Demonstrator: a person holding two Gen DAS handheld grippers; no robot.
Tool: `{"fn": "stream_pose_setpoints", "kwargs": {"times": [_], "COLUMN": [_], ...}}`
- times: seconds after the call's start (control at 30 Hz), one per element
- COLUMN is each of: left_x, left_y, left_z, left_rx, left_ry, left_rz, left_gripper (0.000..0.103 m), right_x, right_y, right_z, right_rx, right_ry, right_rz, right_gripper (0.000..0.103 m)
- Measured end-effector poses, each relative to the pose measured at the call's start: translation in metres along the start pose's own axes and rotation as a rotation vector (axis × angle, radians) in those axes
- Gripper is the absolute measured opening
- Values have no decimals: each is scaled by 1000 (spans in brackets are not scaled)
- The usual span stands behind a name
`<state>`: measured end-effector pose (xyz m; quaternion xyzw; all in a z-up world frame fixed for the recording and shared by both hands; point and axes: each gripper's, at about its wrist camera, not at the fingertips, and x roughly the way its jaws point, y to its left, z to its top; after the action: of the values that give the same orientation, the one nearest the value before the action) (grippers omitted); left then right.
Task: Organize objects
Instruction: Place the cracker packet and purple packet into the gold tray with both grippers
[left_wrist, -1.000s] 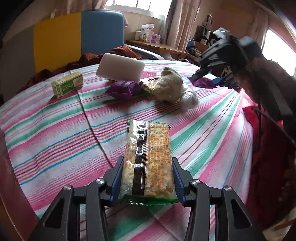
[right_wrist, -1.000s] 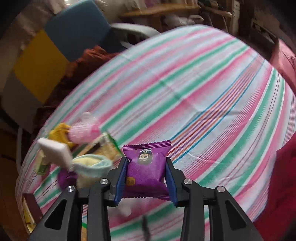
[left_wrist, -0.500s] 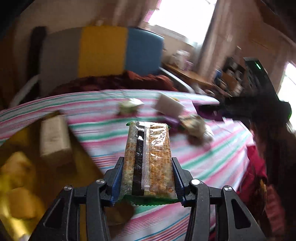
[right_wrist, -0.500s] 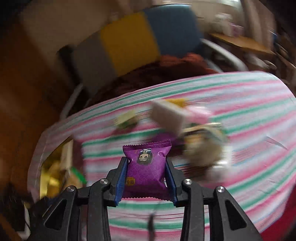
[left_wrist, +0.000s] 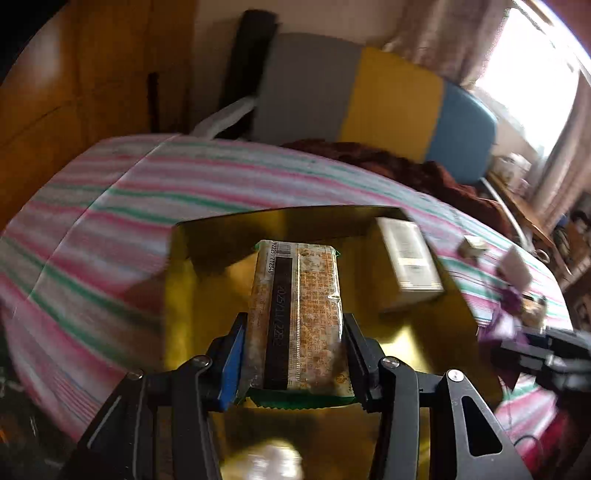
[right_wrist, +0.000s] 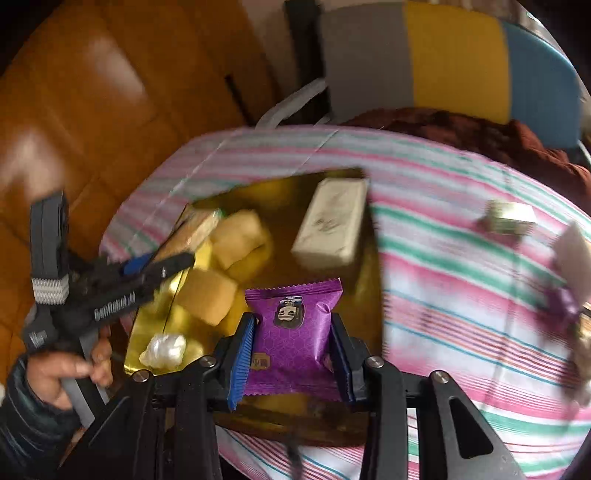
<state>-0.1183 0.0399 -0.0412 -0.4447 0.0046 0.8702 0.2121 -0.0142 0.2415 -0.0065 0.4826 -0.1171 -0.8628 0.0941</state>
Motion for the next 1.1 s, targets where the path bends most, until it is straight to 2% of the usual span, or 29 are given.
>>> {"fn": "stream_pose_setpoints", "kwargs": {"times": [0.17,0.27,0.4,0.57,0.73,0.9,1.03,1.1], "left_x": [21,31,45,56,58,51,44,40], "left_y": [17,28,35,32,31,29,24,24], "left_z": [4,8,14,14,14,15,14,13], "left_rx": [-25,-90,-134,-106,-92,-87,-64,-64], "left_ry": [33,57,72,87,90,75,56,47], "left_rz": [36,20,63,86,94,87,101,100], "left_gripper": [48,48,49,49,50,64,65,65], "right_x": [35,52,67,82,86,84,76,71], "right_y": [22,27,32,35,45,47,42,40], "right_z": [-6,-8,-9,-12,-17,-18,-18,-17], "right_rx": [-48,-61,-82,-104,-153,-164,-154,-151], "right_ry": [80,110,142,166,172,169,154,140], "right_rz": [-2,1,9,1,-1,1,4,5], "right_gripper": [38,38,38,38,39,43,43,47]}}
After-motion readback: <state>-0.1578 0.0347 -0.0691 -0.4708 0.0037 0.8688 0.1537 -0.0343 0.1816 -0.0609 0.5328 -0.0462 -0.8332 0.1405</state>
